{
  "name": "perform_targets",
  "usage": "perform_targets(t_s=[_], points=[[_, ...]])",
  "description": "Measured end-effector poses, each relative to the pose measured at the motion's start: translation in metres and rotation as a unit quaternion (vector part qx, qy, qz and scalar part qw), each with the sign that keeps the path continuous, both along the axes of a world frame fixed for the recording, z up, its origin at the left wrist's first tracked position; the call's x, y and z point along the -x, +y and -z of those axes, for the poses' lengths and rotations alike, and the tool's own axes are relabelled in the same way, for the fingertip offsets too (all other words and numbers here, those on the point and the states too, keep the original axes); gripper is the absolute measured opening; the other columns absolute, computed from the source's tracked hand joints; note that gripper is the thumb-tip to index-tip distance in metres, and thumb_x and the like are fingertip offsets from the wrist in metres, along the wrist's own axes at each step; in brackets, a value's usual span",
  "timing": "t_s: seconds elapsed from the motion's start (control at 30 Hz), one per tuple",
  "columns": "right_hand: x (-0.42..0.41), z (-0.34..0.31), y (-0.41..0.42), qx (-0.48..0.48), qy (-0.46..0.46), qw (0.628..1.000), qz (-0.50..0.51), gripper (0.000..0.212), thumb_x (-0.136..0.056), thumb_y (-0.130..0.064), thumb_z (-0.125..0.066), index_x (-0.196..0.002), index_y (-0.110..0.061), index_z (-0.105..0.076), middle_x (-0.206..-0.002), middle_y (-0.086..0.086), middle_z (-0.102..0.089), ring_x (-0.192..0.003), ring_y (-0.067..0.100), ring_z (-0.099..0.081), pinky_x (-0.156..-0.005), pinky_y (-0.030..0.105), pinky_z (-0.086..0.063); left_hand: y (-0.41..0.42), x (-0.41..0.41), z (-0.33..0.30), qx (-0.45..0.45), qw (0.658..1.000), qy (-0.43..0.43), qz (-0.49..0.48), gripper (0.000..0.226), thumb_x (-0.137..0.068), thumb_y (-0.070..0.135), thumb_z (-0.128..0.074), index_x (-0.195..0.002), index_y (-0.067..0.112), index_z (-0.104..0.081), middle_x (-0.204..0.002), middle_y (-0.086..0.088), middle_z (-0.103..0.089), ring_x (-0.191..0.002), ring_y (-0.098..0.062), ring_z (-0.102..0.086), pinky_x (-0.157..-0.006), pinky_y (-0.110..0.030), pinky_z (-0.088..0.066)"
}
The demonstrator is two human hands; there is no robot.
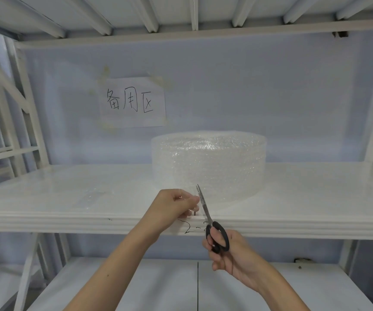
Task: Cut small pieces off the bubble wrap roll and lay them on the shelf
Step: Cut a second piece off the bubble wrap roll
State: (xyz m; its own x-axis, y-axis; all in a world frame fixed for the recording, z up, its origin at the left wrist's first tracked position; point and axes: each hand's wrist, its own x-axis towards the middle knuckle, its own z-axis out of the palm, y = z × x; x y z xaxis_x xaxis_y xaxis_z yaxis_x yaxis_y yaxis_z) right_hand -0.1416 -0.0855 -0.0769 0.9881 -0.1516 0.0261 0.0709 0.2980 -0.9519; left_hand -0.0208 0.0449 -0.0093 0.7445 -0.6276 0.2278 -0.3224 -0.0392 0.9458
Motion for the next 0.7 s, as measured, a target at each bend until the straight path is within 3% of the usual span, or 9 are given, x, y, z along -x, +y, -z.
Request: perform_targets(t_s=[0.17, 0.27, 0.43, 0.57, 0.7], points=[[0.003, -0.003, -0.003, 0.003, 0.020, 1.000, 0.001, 0.027, -0.078, -0.030, -0.068, -0.067, -0.006, -0.062, -0.069, 0.007, -0.053, -0.043, 0.011, -0.041, -0.041, 0.025, -0.046, 0.000, -0.004, 0.004, 0.000, 1.000, -0.012, 0.020, 0.015, -0.088, 0.017, -0.070, -0.089, 0.003, -0.073, -0.072, 0.003, -0.073, -0.067, -0.006, -0.065, -0.070, -0.019, -0.053], [0.004, -0.010, -0.004, -0.007, 0.043, 0.999, -0.022, 0.039, -0.081, -0.042, -0.068, -0.066, -0.011, -0.050, -0.067, 0.004, -0.047, -0.044, 0.012, -0.036, -0.041, 0.025, -0.043, 0.002, -0.005, 0.005, -0.006, 0.999, -0.023, 0.028, 0.015, -0.089, 0.017, -0.069, -0.089, 0.002, -0.073, -0.069, 0.005, -0.072, -0.064, -0.003, -0.063, -0.066, -0.015, -0.050], [0.000, -0.017, -0.003, -0.020, 0.065, 0.996, -0.063, 0.044, -0.077, -0.055, -0.058, -0.067, -0.013, -0.049, -0.068, 0.001, -0.048, -0.047, 0.012, -0.036, -0.042, 0.026, -0.044, 0.003, -0.004, 0.005, -0.011, 0.999, -0.032, 0.040, 0.013, -0.088, 0.013, -0.068, -0.089, 0.000, -0.073, -0.069, 0.003, -0.071, -0.062, -0.004, -0.061, -0.062, -0.013, -0.047], [-0.007, -0.017, -0.001, -0.002, 0.046, 0.998, -0.045, 0.043, -0.078, -0.052, -0.062, -0.070, -0.013, -0.047, -0.068, 0.001, -0.047, -0.046, 0.012, -0.035, -0.044, 0.026, -0.044, 0.003, -0.006, 0.005, -0.008, 0.999, -0.029, 0.037, 0.017, -0.089, 0.014, -0.068, -0.091, -0.002, -0.072, -0.072, 0.001, -0.073, -0.068, -0.008, -0.063, -0.065, -0.014, -0.050], [-0.007, -0.017, 0.001, 0.014, 0.023, 0.999, -0.027, 0.041, -0.077, -0.047, -0.066, -0.070, -0.012, -0.045, -0.067, 0.002, -0.046, -0.043, 0.011, -0.035, -0.043, 0.025, -0.044, 0.005, -0.007, 0.004, -0.008, 0.999, -0.026, 0.038, 0.017, -0.089, 0.016, -0.068, -0.089, 0.000, -0.071, -0.071, 0.001, -0.072, -0.063, -0.006, -0.059, -0.062, -0.012, -0.047]])
